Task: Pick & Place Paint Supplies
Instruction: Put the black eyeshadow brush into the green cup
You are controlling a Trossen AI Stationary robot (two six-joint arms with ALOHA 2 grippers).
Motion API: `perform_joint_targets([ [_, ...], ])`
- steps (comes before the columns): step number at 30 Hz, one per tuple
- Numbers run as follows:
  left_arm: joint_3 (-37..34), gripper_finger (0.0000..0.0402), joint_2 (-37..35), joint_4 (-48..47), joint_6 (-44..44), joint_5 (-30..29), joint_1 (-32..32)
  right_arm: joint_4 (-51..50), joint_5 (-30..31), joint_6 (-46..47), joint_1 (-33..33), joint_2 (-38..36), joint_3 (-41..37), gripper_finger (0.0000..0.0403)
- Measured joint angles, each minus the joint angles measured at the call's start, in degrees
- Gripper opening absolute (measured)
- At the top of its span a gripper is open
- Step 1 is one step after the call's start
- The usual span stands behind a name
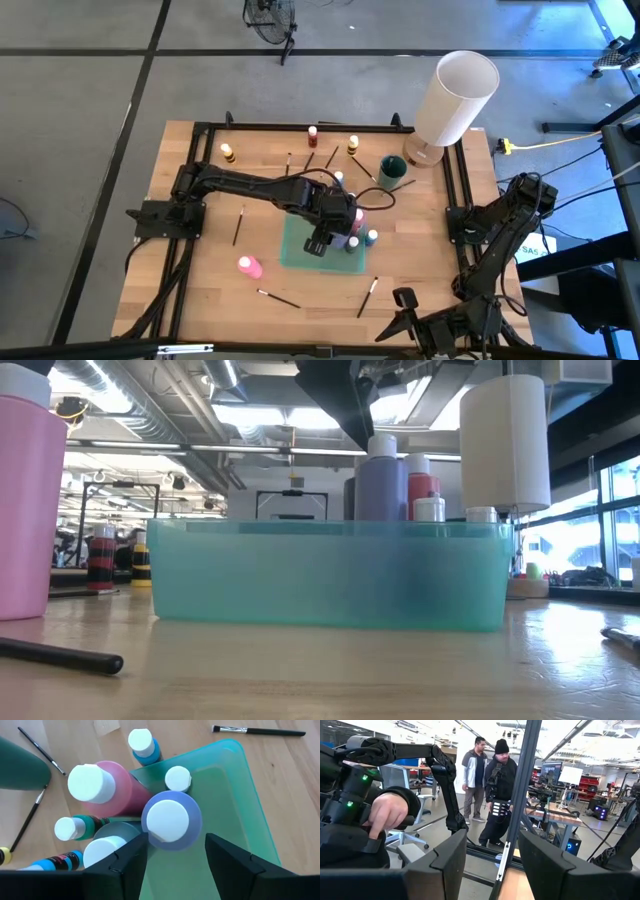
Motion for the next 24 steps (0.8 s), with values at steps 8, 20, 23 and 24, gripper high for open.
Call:
perform_joint_targets([
  [8,0.03,0.0193,-2.51,-0.51,-0.17,-4.33,-1.22,-0.55,-0.02,0.00,0.00,0.00,-0.02,0.0183],
  [20,0.05,0.0193,-13.72,-7.34,-5.22,-9.27,-7.31,-12.51,6.43,11.22,0.35,-0.07,-0.09,0.0183],
  [23,0.05,0.0193,-16.51,-8.97,-8.06,-9.27,-8.85,-14.19,11.78,20.87,0.28,-1.02,-0.09,0.0183],
  [24,0.06,0.0193,-17.28,-10.09,-9.11,-9.28,-9.39,-15.17,12.84,24.20,0.28,-1.36,-0.08,0.0183],
])
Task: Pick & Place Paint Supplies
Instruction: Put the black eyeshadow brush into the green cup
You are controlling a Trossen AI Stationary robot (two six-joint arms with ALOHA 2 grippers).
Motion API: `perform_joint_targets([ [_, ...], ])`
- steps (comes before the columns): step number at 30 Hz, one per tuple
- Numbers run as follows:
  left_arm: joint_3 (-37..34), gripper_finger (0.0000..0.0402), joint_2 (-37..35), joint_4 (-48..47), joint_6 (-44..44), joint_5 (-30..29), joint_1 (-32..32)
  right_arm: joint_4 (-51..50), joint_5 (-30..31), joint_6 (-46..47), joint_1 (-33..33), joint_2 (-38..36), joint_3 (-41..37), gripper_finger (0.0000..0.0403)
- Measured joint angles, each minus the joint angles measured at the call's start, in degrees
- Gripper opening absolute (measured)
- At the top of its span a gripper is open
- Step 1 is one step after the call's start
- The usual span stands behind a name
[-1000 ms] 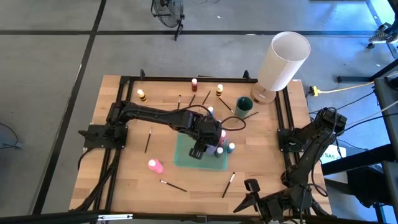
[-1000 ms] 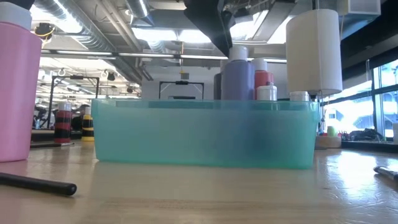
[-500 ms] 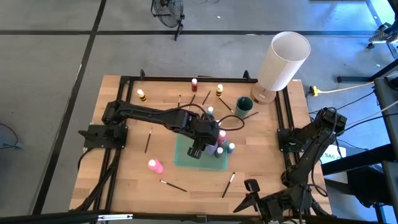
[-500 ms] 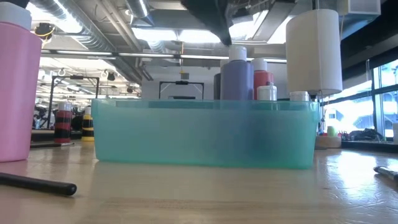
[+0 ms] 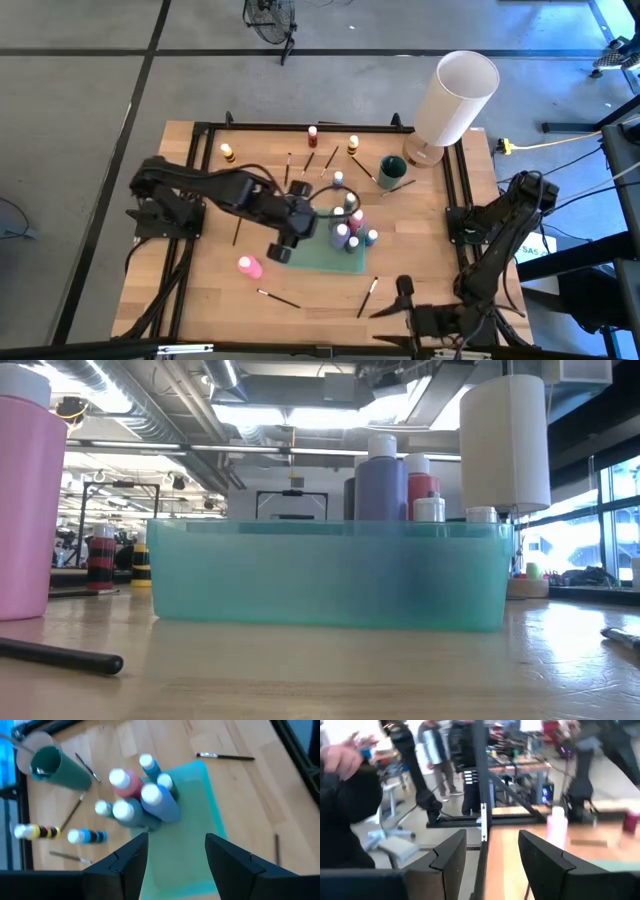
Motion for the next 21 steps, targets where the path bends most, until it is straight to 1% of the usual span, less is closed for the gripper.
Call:
perform_joint_targets([
  [4,-0.01,0.0192,-2.29,-4.95,-4.90,0.14,-1.65,-5.05,1.29,9.10,0.07,-0.37,0.26,0.0181],
  [7,-0.01,0.0193,-3.24,-9.93,-9.18,0.31,-2.63,-12.79,1.41,14.38,0.04,-0.37,3.01,0.0176],
  [10,-0.01,0.0192,-3.63,-14.90,-13.39,0.32,-3.91,-21.47,-1.30,15.98,-0.22,-0.14,7.66,0.0170],
  [14,-0.01,0.0193,-3.65,-19.90,-17.10,0.34,-6.29,-30.38,-2.03,16.88,-0.71,1.21,15.02,0.0159],
  [18,-0.01,0.0193,-3.65,-21.51,-18.80,-0.62,-9.22,-46.50,-3.67,26.34,-1.53,2.39,23.45,0.0147],
  [21,-0.01,0.0192,-3.65,-22.40,-19.00,-1.64,-11.75,-58.94,-7.37,36.89,-2.25,3.60,28.23,0.0138],
])
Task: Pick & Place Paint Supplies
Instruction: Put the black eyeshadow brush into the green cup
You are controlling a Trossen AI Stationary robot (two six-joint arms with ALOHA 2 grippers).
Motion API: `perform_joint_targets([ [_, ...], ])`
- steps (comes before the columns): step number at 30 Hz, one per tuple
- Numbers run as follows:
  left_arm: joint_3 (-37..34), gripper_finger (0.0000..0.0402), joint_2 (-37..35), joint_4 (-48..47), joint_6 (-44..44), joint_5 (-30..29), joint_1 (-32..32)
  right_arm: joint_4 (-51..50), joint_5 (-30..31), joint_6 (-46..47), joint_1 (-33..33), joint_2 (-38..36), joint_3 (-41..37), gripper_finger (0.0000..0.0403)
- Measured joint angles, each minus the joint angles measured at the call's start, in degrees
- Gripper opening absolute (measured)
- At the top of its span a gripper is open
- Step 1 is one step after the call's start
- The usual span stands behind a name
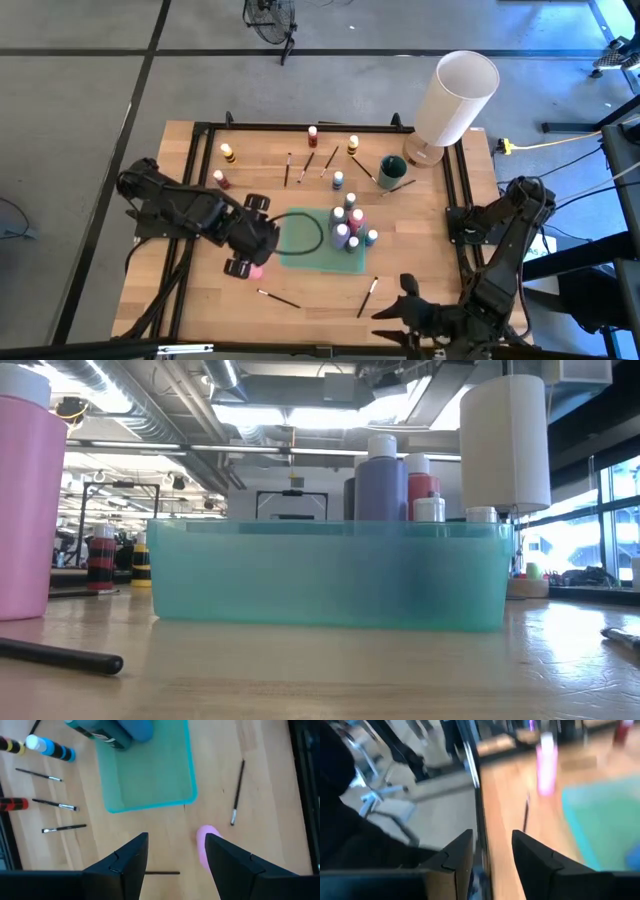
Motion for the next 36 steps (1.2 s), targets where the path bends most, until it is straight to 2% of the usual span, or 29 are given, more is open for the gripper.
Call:
perform_joint_targets([
  [7,0.00,0.0192,0.00,0.01,-0.87,-0.83,-5.32,-17.49,-11.32,32.02,-3.31,0.38,3.78,0.0135],
  [11,0.00,0.0192,0.00,0.01,-2.09,-2.35,-7.47,-28.76,-23.41,50.59,-7.23,0.40,3.90,0.0136],
  [13,0.00,0.0193,0.00,0.01,-2.28,-3.46,-8.48,-32.90,-29.17,56.50,-9.37,0.38,3.77,0.0139],
  [16,0.00,0.0193,0.02,0.01,-3.23,-5.01,-9.74,-36.49,-34.00,60.35,-12.44,0.38,2.58,0.0151],
  [19,0.00,0.0191,0.02,0.01,-3.59,-5.88,-10.93,-36.80,-37.95,59.67,-15.58,0.38,1.58,0.0172],
  [24,-0.01,0.0193,0.02,0.03,-3.63,-6.75,-13.47,-35.11,-38.92,57.97,-19.29,0.34,-1.02,0.0221],
  [27,-0.02,0.0192,-0.04,0.03,-3.75,-7.22,-15.13,-33.90,-39.43,61.22,-20.69,0.36,-4.09,0.0248],
  [33,-0.07,0.0190,-1.07,0.03,-7.02,-11.08,-17.92,-24.60,-47.90,72.58,-22.58,0.38,-12.69,0.0270],
  [36,-0.07,0.0190,-1.51,0.03,-7.95,-13.10,-19.33,-19.24,-49.63,75.47,-23.31,0.38,-16.44,0.0269],
])
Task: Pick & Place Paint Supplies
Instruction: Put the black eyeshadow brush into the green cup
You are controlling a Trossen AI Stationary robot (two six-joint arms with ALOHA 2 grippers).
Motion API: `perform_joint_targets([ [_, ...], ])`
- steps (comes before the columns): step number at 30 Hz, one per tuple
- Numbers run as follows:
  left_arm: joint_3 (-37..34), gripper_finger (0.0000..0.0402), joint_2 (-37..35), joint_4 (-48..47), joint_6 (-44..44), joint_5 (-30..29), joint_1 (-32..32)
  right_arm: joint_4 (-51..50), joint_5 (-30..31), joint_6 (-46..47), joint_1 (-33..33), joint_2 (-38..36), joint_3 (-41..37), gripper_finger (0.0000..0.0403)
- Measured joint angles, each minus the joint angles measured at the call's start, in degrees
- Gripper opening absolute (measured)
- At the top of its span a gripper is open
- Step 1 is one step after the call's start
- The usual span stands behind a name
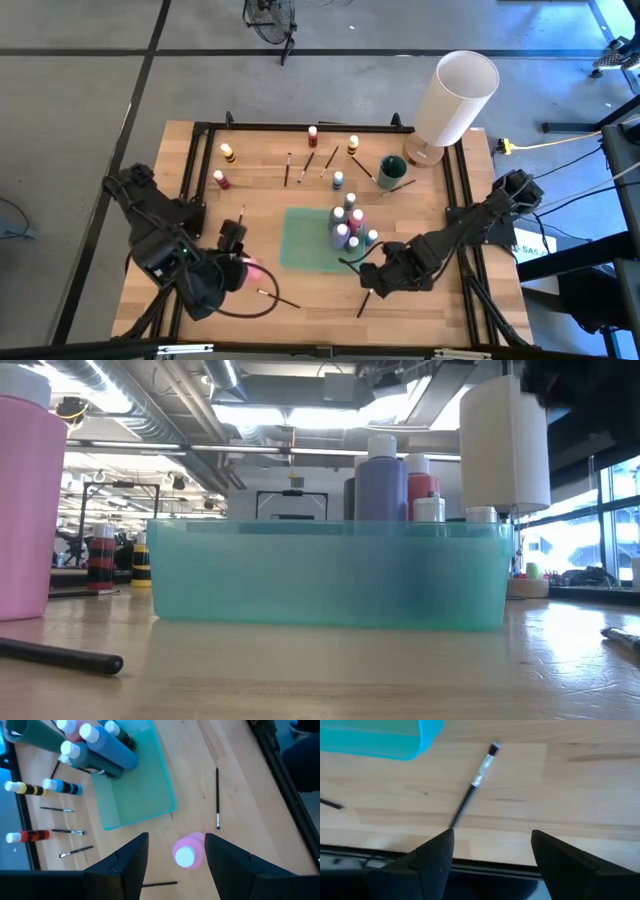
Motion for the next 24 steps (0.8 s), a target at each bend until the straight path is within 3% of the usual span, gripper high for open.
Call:
perform_joint_targets([
  [11,0.00,0.0190,-0.92,0.00,-1.60,-4.68,-5.78,4.72,-0.08,4.12,-1.63,0.52,-4.67,0.0268],
  [24,0.00,0.0190,-0.94,0.00,-1.58,-7.63,-8.88,9.61,0.73,2.15,-2.44,8.20,-4.78,0.0268],
])
